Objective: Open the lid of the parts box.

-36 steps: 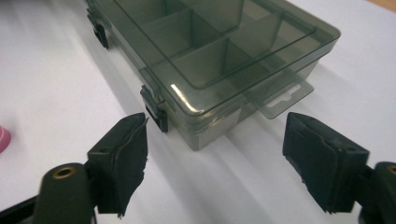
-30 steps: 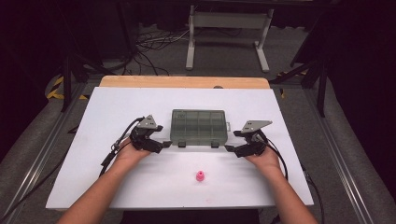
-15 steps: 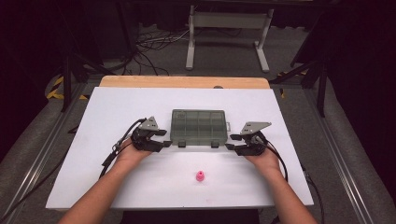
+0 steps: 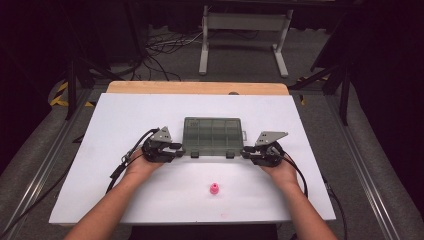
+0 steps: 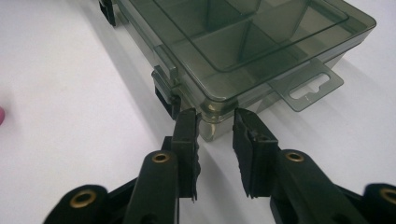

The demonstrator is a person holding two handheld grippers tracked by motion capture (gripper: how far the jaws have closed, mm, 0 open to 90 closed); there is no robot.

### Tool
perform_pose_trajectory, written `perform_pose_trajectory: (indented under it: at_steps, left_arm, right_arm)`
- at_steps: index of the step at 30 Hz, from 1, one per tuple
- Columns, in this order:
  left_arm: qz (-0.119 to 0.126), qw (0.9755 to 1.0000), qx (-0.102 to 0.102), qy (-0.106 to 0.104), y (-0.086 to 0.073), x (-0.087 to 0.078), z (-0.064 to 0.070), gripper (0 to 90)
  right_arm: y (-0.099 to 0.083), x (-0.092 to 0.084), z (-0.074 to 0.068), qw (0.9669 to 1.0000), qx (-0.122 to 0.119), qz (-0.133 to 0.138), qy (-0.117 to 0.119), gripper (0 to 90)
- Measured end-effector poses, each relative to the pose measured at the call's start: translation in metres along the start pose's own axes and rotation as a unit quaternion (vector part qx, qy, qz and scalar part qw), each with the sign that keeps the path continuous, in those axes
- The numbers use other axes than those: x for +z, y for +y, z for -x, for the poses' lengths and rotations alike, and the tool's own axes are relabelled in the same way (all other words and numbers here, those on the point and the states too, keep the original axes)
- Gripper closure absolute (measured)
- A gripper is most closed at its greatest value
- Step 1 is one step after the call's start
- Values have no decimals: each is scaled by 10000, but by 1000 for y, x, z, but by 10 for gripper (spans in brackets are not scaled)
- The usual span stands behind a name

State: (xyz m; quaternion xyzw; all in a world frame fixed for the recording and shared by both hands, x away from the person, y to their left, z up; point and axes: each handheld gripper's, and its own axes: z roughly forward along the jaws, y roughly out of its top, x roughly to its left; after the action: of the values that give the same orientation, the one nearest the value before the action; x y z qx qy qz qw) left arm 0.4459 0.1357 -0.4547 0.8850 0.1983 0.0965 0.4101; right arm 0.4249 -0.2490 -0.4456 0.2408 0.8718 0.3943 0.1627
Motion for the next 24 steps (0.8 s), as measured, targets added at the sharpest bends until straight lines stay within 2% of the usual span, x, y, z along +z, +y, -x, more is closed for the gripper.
perform_pose_trajectory:
  at_steps: [11, 19, 24]
  left_arm:
    - [16, 9999, 102, 48, 2, -4, 3, 707]
    - [288, 9994, 167, 90, 7, -13, 5, 824]
    - [511, 9987, 64, 41, 8, -17, 3, 855]
  right_arm:
    - [0, -3, 0, 10000, 10, 65, 4, 773]
    - [4, -12, 3, 9990, 105, 428, 53, 839]
    - [7, -16, 6, 9976, 193, 671, 48, 874]
